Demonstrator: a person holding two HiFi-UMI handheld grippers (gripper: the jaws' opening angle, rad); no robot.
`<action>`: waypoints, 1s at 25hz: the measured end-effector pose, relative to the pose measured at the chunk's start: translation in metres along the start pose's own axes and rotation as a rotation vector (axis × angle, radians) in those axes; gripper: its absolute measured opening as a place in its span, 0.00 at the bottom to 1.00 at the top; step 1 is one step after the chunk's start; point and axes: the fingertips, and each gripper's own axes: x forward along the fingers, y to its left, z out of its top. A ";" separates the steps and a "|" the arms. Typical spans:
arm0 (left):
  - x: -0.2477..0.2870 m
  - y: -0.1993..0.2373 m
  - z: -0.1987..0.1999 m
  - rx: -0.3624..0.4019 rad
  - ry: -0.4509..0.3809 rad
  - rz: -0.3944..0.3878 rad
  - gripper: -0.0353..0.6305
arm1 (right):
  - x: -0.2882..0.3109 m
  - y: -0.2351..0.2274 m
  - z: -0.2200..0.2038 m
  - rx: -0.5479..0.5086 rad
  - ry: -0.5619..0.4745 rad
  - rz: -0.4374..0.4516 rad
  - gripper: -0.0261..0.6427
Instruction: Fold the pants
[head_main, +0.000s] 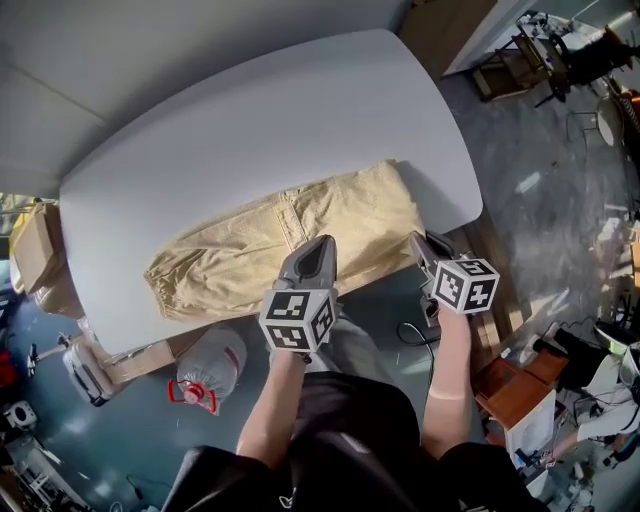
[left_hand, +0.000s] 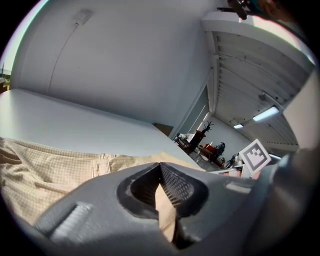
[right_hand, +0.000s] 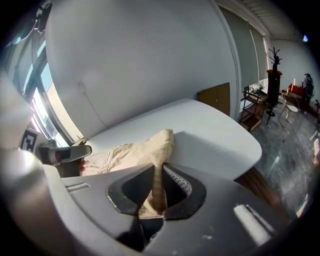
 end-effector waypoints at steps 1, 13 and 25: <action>-0.004 0.000 0.003 -0.008 -0.016 -0.001 0.06 | -0.003 0.002 0.002 0.007 -0.011 0.012 0.12; -0.094 0.062 0.028 -0.067 -0.150 0.106 0.06 | -0.026 0.110 0.069 -0.134 -0.142 0.130 0.11; -0.207 0.136 0.062 -0.048 -0.276 0.235 0.06 | -0.005 0.285 0.085 -0.356 -0.137 0.278 0.11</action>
